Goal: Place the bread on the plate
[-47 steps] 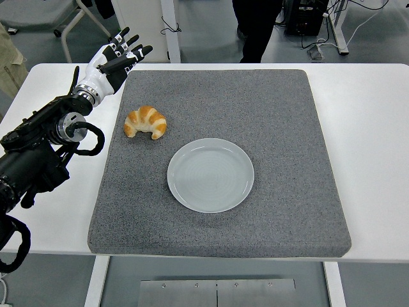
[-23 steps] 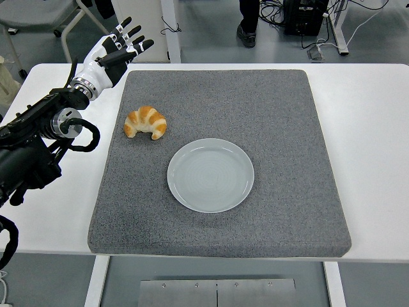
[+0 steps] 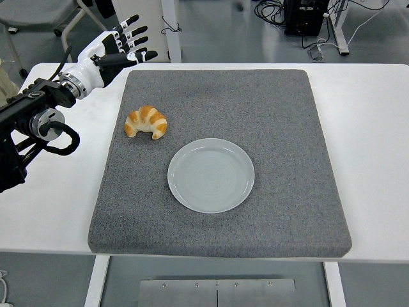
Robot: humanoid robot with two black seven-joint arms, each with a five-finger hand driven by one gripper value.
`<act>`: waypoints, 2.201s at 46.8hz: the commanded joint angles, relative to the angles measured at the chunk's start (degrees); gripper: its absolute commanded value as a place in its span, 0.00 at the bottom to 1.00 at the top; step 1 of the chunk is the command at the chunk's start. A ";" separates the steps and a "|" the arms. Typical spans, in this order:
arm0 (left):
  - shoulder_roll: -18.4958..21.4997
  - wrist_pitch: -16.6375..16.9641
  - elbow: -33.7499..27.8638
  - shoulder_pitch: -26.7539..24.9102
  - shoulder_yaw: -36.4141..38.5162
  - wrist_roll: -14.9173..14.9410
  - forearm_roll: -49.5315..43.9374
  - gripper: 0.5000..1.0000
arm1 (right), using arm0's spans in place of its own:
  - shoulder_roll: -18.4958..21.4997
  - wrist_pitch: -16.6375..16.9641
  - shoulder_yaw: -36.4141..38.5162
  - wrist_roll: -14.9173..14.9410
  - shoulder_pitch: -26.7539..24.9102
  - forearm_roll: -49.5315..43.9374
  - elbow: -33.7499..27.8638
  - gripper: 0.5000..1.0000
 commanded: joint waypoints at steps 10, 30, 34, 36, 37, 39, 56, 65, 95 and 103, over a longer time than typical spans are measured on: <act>6.22 10.18 -12.22 0.34 3.62 0.58 17.96 0.95 | 0.00 -0.01 0.00 0.00 0.00 0.00 0.00 1.00; 12.11 12.91 -19.35 0.34 9.69 6.73 33.52 0.95 | 0.00 -0.01 0.00 0.00 0.00 0.00 0.00 1.00; 13.16 12.91 -19.44 0.51 9.95 6.73 37.91 0.95 | 0.00 -0.01 0.00 0.00 0.00 0.00 0.00 1.00; 13.25 12.91 -19.35 0.51 10.47 6.73 40.11 0.95 | 0.00 -0.01 0.00 0.00 0.00 0.00 0.00 1.00; 13.34 12.91 -19.35 0.51 10.56 6.64 41.25 0.95 | 0.00 -0.01 0.00 0.00 0.00 0.00 0.00 1.00; 13.34 12.91 -19.26 0.51 10.83 6.47 43.19 0.95 | 0.00 -0.01 0.00 0.00 0.00 0.00 0.00 1.00; 10.26 14.76 -11.27 1.39 13.38 4.54 52.34 0.93 | 0.00 -0.01 0.00 0.00 0.00 0.00 0.00 1.00; 8.07 14.93 -6.88 1.48 14.26 2.51 52.25 0.93 | 0.00 -0.01 0.00 0.00 0.00 0.00 0.00 1.00; -1.51 14.85 4.55 1.30 14.61 0.49 51.64 0.93 | 0.00 -0.01 0.00 0.00 0.00 0.00 0.00 1.00; -3.36 14.85 7.81 1.39 14.70 -1.00 51.46 0.93 | 0.00 -0.01 0.00 0.00 0.00 0.00 0.00 1.00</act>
